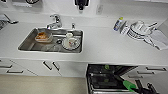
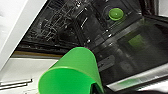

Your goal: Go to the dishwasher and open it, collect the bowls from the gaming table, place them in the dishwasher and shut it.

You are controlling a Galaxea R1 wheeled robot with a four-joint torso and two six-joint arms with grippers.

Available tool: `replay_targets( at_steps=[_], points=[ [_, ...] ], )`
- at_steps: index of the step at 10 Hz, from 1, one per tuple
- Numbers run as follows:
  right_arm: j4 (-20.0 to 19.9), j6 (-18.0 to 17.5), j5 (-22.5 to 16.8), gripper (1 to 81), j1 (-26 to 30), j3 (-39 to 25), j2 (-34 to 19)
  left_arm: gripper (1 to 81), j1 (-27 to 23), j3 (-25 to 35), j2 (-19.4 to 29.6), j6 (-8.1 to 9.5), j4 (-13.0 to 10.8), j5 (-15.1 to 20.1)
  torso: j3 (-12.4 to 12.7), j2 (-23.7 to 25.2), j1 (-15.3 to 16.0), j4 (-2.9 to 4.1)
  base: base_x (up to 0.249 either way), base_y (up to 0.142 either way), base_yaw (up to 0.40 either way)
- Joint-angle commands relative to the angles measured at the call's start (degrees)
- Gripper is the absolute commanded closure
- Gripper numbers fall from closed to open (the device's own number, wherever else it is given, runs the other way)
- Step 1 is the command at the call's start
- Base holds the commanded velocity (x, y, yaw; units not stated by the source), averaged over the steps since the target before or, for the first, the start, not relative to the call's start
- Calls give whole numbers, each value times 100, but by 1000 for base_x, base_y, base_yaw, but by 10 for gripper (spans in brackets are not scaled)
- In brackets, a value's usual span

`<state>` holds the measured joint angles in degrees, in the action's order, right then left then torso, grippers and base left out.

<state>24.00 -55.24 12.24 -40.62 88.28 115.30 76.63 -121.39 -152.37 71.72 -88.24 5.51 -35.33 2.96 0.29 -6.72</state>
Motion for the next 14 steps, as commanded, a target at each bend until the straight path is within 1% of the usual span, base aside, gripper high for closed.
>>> replay_targets(
  at_steps=[1,2,3,4,5,6,7,8,9,10,11,12,13,14],
  points=[
    [8,-75,-862,811,787,-173,64,10,410,-1716,-697,-26,219,-1568,0,0,0,0,0,0,0],
    [8,-67,-959,811,892,-138,222,10,462,-2103,-855,-26,297,-1762,0,0,0,0,0,0,0],
    [34,-66,-1074,811,971,-128,356,10,524,-2389,-954,-26,412,-1834,0,0,0,0,0,0,0],
    [51,-66,-1180,811,998,-102,522,10,577,-2582,-1015,-26,491,-1834,0,0,0,0,0,0,0],
    [61,-66,-1258,811,1033,-41,645,10,621,-2608,-1015,-26,553,-1843,0,0,0,0,0,0,0],
    [69,-66,-1347,811,1033,39,769,10,656,-2600,-1024,-26,562,-1834,0,0,0,0,0,0,0],
    [43,-66,-1356,811,1033,109,848,10,665,-2609,-1068,-26,641,-1825,0,0,0,0,0,0,0],
    [61,-66,-1417,10,1042,109,866,10,674,-2618,-1086,-17,799,-1764,0,0,0,0,0,0,0],
    [78,-57,-1809,10,1094,31,840,10,674,-2705,-1111,-26,992,-1738,0,0,0,0,0,0,0],
    [79,-40,-2117,10,1095,-57,797,10,674,-2818,-1147,-26,1115,-1738,0,0,0,0,0,0,0],
    [78,-22,-2547,10,1060,-163,657,10,674,-2977,-1217,-17,1151,-1738,0,0,0,0,0,0,0],
    [69,-14,-2850,10,955,-251,471,10,674,-3154,-1296,-17,1212,-1738,0,0,0,0,0,0,0],
    [78,4,-2982,10,796,-399,166,10,665,-3319,-1383,-17,1282,-1738,0,0,0,0,0,0,0],
    [78,13,-2991,10,559,-515,-74,10,656,-3435,-1446,-17,1309,-1738,0,0,0,0,0,0,0]
  ],
)
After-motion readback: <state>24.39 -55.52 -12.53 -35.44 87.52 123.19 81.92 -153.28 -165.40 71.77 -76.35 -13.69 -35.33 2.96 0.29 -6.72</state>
